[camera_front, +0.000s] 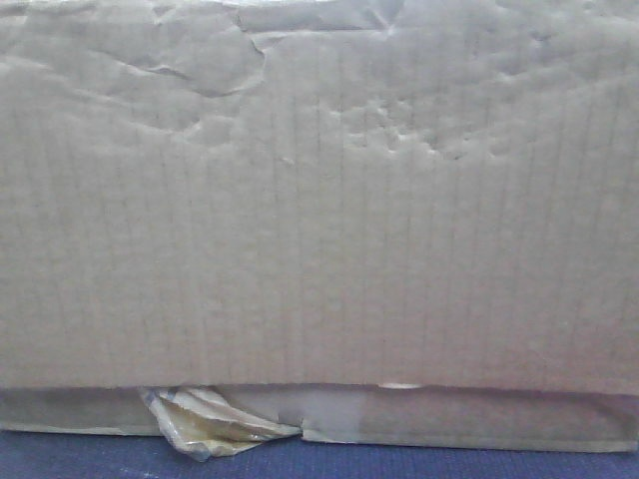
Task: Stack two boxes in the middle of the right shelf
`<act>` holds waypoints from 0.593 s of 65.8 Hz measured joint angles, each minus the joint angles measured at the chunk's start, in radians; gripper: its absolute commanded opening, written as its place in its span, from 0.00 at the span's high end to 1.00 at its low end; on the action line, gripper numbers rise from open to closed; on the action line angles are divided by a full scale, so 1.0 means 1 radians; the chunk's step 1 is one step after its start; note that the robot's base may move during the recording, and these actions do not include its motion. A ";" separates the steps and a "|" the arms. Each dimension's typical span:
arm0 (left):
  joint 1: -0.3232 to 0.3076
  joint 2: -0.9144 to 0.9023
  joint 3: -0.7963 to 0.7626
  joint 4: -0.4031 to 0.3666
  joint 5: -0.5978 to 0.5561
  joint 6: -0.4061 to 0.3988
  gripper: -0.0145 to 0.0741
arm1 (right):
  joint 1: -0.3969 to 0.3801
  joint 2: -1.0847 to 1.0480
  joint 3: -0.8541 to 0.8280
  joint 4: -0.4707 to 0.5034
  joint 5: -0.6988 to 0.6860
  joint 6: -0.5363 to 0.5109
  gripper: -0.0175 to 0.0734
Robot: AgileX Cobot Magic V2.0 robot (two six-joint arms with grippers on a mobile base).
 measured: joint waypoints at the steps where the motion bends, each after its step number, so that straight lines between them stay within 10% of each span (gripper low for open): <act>1: -0.003 0.000 0.009 -0.004 0.000 0.000 0.49 | 0.000 0.000 0.000 0.000 0.000 0.000 0.99; 39: -0.050 0.026 0.130 -0.004 -0.002 0.002 0.49 | 0.000 0.000 0.000 0.000 0.000 0.000 0.99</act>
